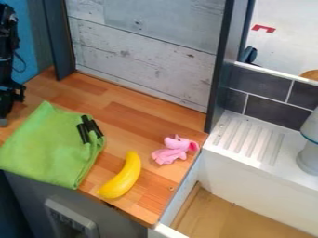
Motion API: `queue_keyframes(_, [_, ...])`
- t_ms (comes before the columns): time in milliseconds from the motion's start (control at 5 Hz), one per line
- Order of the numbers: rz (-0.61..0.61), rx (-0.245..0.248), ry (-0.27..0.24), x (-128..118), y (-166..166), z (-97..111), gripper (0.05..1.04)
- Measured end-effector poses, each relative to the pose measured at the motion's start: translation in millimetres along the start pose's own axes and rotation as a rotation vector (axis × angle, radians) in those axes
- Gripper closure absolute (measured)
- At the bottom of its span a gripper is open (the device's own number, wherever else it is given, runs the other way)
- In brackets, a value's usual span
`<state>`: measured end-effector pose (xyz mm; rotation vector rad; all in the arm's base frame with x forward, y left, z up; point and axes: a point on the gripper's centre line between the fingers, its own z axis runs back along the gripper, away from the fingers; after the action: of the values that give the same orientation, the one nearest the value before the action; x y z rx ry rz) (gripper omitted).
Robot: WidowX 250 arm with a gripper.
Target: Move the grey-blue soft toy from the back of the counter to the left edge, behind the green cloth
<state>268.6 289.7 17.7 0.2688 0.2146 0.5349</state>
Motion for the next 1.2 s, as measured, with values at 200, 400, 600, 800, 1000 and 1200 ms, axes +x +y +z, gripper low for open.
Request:
queue_keyframes(200, [-0.017, -0.037, -0.025, -0.2, -6.0, 1.7, 0.36])
queue_keyframes(400, [-0.072, -0.111, -0.121, -7.8, -16.1, 16.9, 0.094])
queue_keyframes(600, [-0.062, -0.125, -0.228, -10.0, -14.4, 41.8, 0.075])
queue_keyframes(800, [-0.049, -0.082, -0.269, -13.7, -13.2, 54.1, 0.08])
queue_keyframes(1000, [-0.126, -0.068, -0.304, -22.8, -30.3, 67.8, 0.081])
queue_keyframes(1200, [-0.243, -0.128, -0.301, -45.9, -48.4, 81.5, 0.081])
